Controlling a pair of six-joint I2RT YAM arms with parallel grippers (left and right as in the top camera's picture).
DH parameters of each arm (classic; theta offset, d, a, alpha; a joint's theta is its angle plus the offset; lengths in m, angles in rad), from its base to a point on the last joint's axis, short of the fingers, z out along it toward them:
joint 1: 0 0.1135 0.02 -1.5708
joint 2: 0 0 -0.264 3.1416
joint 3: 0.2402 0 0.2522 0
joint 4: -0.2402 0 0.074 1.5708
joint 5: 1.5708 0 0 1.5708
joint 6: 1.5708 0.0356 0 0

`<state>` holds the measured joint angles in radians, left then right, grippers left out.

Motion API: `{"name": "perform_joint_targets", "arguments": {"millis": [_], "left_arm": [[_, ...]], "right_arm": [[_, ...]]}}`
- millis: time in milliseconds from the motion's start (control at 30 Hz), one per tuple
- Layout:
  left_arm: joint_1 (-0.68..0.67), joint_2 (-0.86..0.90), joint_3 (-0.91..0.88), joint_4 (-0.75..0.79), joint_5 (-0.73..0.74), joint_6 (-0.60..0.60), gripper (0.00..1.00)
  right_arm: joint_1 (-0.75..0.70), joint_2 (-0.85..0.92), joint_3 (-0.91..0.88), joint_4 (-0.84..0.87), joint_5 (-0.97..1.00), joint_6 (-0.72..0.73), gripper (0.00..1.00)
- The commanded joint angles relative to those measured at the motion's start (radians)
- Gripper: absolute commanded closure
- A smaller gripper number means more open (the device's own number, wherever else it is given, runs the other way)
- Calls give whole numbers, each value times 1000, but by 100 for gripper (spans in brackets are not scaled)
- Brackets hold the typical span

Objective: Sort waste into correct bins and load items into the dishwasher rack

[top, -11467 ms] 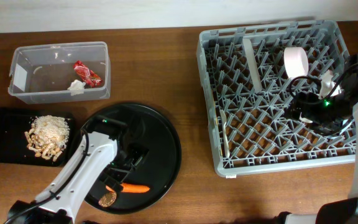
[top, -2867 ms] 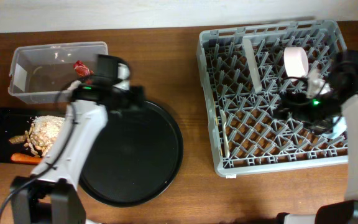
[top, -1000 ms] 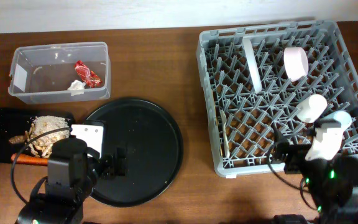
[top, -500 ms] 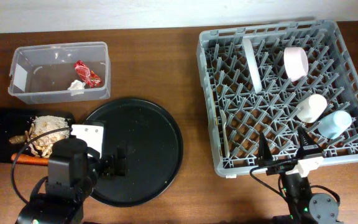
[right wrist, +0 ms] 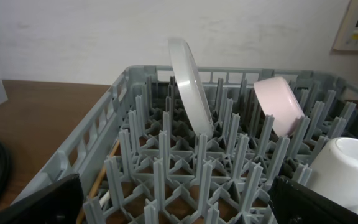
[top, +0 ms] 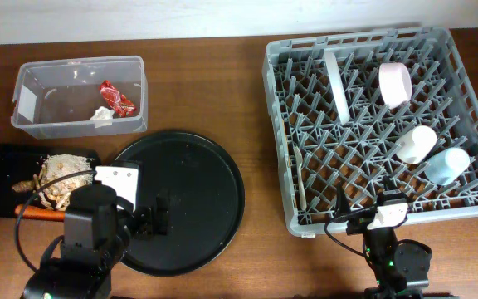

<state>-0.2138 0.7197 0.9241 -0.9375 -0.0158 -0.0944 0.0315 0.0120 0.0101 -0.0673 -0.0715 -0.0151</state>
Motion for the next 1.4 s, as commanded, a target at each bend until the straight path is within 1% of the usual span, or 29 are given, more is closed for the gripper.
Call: {"name": "perform_joint_targets", "arguments": {"millis": [0, 733, 800, 833, 1000, 1133, 1200, 1267, 1333, 1367], "left_arm": [[1, -6, -5, 1, -7, -6, 1], [1, -6, -5, 0, -7, -6, 1], [-1, -28, -6, -44, -2, -5, 1], [3, -45, -8, -55, -22, -5, 1], [68, -177, -60, -37, -33, 15, 1], [79, -330, -192, 28, -34, 40, 1], [79, -436, -299, 91, -34, 40, 1], [79, -531, -422, 200, -35, 40, 1], [79, -589, -521, 314, -37, 40, 1], [79, -621, -590, 406, -37, 40, 1]], "right_arm": [[-6, -8, -5, -5, -3, -3, 1], [-6, -8, -5, -5, -3, -4, 1], [-6, -8, -5, -5, -3, -4, 1], [-6, -8, -5, -5, -3, -4, 1], [-6, -8, -5, -5, -3, -4, 1], [-6, -8, -5, -5, -3, -4, 1], [-6, -8, -5, -5, -3, -4, 1], [-6, -8, -5, -5, -3, -4, 1], [-6, -8, -5, -5, -3, -4, 1], [-6, -8, -5, -5, -3, -4, 1]]}}
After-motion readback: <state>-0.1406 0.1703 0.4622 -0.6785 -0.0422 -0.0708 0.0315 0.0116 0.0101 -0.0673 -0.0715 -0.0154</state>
